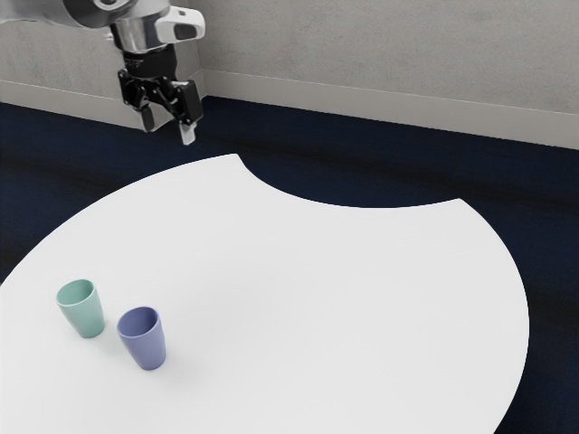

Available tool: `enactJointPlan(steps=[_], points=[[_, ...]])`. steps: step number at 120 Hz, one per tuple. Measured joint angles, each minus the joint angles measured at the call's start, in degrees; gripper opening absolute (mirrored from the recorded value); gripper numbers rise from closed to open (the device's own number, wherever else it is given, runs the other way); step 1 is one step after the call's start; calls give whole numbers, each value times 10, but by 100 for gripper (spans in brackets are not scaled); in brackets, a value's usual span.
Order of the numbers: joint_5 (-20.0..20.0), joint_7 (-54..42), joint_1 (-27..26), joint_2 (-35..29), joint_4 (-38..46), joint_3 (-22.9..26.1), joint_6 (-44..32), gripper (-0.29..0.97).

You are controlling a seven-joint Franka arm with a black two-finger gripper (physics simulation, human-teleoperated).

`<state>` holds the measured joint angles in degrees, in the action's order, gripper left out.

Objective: Place the left cup onto the right cup

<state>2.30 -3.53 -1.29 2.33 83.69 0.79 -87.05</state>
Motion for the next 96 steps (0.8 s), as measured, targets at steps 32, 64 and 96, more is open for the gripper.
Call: enactJointPlan(steps=[32,64,96], points=[[-1,2,6,-1,0,-2,2,68],[2,1,10,10,11,-6,-2,67],[2,-10,12,12,57,-18,-40,68]])
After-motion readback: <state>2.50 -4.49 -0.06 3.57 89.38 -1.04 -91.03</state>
